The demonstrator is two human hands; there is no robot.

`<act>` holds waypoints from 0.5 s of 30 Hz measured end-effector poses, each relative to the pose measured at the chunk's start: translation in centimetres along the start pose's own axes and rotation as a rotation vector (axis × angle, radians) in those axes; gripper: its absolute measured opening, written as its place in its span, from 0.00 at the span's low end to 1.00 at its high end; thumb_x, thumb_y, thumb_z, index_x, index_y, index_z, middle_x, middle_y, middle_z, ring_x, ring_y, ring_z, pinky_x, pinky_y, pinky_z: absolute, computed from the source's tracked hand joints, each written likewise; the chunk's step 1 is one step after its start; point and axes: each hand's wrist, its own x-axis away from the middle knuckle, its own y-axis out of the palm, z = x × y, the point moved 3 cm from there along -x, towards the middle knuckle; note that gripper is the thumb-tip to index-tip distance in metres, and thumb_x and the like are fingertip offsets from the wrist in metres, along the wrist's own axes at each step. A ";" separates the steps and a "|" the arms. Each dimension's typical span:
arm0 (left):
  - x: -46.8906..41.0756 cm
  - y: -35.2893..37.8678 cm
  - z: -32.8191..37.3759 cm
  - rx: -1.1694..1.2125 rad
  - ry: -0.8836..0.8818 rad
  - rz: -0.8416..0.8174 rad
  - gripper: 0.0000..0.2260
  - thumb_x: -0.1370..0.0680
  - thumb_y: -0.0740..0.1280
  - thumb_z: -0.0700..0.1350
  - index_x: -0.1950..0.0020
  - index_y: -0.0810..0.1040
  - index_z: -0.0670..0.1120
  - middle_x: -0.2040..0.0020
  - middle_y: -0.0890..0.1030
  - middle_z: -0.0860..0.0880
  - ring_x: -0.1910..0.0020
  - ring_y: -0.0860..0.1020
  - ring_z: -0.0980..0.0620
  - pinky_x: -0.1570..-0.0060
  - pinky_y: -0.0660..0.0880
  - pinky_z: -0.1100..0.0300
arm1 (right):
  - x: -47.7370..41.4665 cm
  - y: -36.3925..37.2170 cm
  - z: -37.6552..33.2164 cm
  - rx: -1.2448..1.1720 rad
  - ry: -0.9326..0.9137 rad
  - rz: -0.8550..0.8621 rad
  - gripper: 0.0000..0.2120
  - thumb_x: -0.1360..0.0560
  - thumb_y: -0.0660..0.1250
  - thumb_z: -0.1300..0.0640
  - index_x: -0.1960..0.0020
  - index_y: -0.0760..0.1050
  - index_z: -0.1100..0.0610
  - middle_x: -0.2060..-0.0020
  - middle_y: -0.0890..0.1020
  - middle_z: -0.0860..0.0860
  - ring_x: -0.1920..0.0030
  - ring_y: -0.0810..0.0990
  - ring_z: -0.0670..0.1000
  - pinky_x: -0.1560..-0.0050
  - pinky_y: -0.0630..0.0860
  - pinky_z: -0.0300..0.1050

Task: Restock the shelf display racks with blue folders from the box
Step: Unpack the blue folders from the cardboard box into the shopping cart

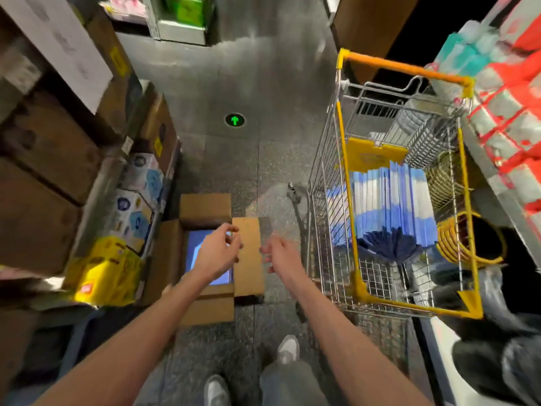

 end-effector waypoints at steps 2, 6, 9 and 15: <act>0.1 -1.2 -2.3 0.000 -0.042 0.002 0.09 0.17 0.62 0.47 0.38 0.75 0.49 0.56 0.85 0.53 0.67 0.84 0.53 0.65 0.77 0.55 | 0.1 2.3 0.6 -0.005 0.045 -0.021 0.16 0.16 0.53 0.45 0.52 0.74 0.52 0.52 0.82 0.54 0.58 0.78 0.51 0.62 0.73 0.45; -1.1 -2.3 -5.9 -0.009 -0.109 -0.014 0.10 0.16 0.61 0.47 0.36 0.74 0.47 0.56 0.84 0.52 0.68 0.83 0.55 0.66 0.79 0.55 | -1.6 5.0 2.1 0.031 0.117 -0.057 0.18 0.16 0.53 0.43 0.47 0.75 0.54 0.49 0.82 0.56 0.53 0.80 0.55 0.54 0.78 0.55; -2.8 -2.7 -8.1 -0.023 -0.176 -0.033 0.11 0.16 0.61 0.47 0.36 0.74 0.47 0.56 0.84 0.52 0.68 0.83 0.55 0.59 0.81 0.54 | -4.2 6.4 2.9 0.032 0.150 -0.056 0.19 0.16 0.53 0.47 0.52 0.75 0.59 0.49 0.82 0.61 0.55 0.79 0.55 0.53 0.79 0.58; -8.0 -3.2 -12.0 -0.083 -0.266 -0.081 0.10 0.16 0.61 0.47 0.37 0.74 0.48 0.58 0.84 0.54 0.71 0.82 0.56 0.60 0.80 0.55 | -11.3 10.0 4.4 0.037 0.270 -0.104 0.16 0.16 0.53 0.47 0.50 0.75 0.53 0.58 0.81 0.49 0.58 0.79 0.53 0.47 0.78 0.57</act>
